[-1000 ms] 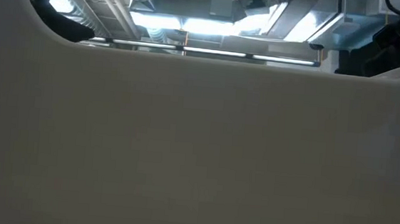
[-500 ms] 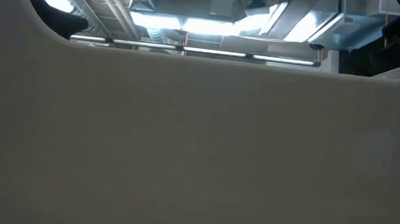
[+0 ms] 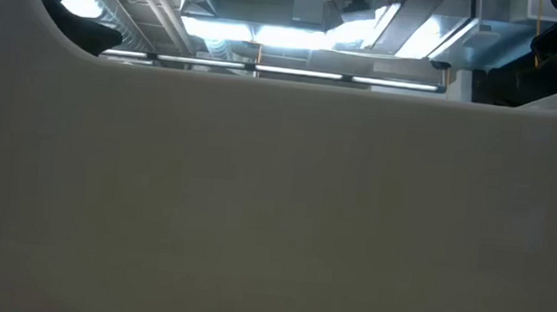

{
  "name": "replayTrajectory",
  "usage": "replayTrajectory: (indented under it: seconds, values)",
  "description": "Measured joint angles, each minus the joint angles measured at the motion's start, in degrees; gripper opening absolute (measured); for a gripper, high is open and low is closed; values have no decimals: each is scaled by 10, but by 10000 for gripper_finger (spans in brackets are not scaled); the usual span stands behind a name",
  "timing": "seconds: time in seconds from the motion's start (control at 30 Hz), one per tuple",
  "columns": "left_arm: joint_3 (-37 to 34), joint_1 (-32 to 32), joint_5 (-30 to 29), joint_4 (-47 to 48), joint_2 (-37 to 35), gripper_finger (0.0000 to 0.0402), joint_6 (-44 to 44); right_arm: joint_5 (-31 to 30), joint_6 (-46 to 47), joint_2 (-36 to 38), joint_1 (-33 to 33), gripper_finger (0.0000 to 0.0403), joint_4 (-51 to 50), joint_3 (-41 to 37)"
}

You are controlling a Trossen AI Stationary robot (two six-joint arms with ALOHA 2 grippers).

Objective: Sort rubber bands into baskets
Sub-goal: Return to Home Position

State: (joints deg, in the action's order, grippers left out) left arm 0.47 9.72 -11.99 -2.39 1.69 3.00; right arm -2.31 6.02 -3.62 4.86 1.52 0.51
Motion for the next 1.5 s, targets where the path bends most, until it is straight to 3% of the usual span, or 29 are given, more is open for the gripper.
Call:
replayTrajectory:
  seconds: [1.5]
  values:
    - [1,0,0,0,0,5,1,0,1,0,0,14,14,0]
